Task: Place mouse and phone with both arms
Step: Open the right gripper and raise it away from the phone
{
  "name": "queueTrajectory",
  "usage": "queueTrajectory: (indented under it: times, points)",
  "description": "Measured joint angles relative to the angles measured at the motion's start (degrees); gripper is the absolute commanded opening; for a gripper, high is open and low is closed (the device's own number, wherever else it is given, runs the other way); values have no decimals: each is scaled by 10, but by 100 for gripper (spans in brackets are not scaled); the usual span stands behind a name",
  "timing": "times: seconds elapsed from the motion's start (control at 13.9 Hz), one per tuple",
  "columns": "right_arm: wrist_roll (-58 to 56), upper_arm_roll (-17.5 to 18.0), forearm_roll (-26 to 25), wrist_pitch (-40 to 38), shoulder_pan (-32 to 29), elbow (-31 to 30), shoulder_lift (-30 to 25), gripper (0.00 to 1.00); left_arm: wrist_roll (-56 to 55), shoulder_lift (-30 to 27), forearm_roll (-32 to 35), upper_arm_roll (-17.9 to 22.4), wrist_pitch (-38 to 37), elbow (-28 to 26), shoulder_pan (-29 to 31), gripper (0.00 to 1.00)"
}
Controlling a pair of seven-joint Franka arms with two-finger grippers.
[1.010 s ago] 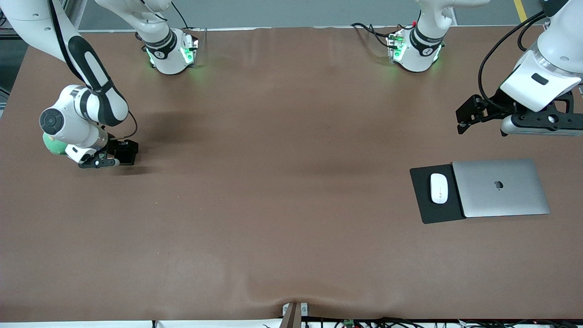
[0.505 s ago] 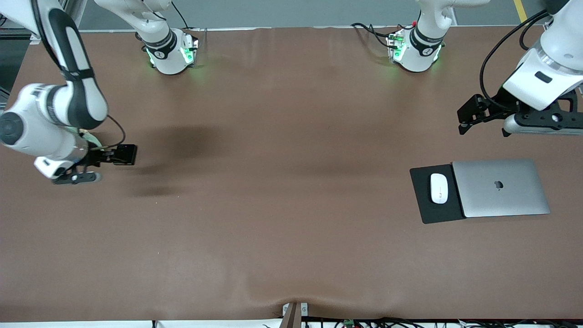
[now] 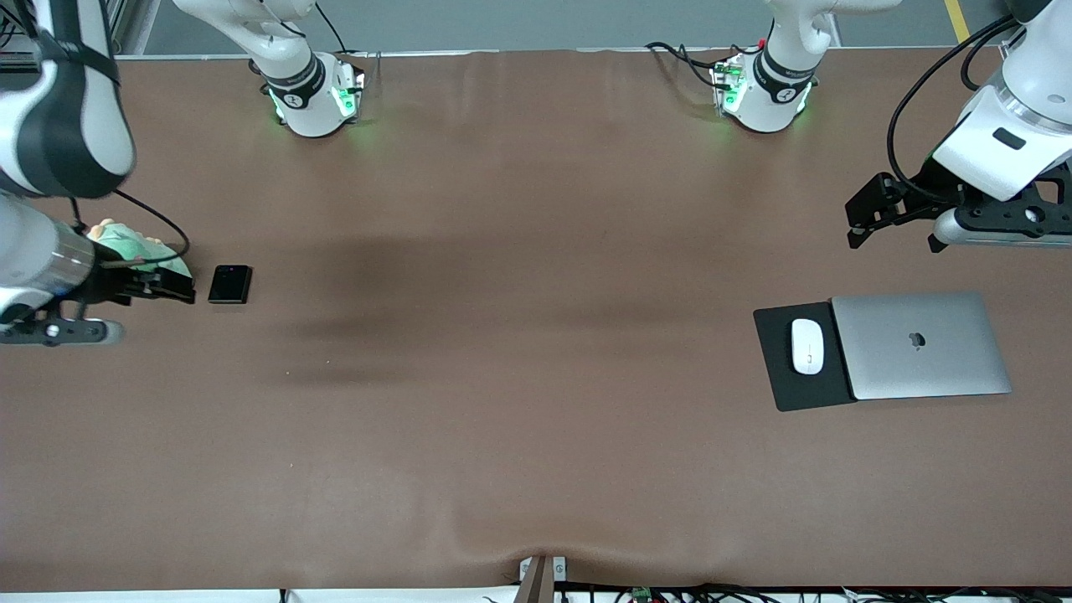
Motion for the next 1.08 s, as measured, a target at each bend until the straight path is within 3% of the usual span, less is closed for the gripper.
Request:
queueTrajectory:
  times: [0.36, 0.72, 1.08]
  points:
    - [51, 16, -4, -112, 7, 89, -15, 100, 0, 4, 0, 0, 0, 1, 1, 100]
    - [51, -21, -4, -134, 18, 77, -59, 100, 0, 7, 0, 1, 0, 4, 1, 100]
    - [51, -24, -4, -134, 28, 59, -72, 100, -4, 8, 0, 1, 0, 5, 1, 100]
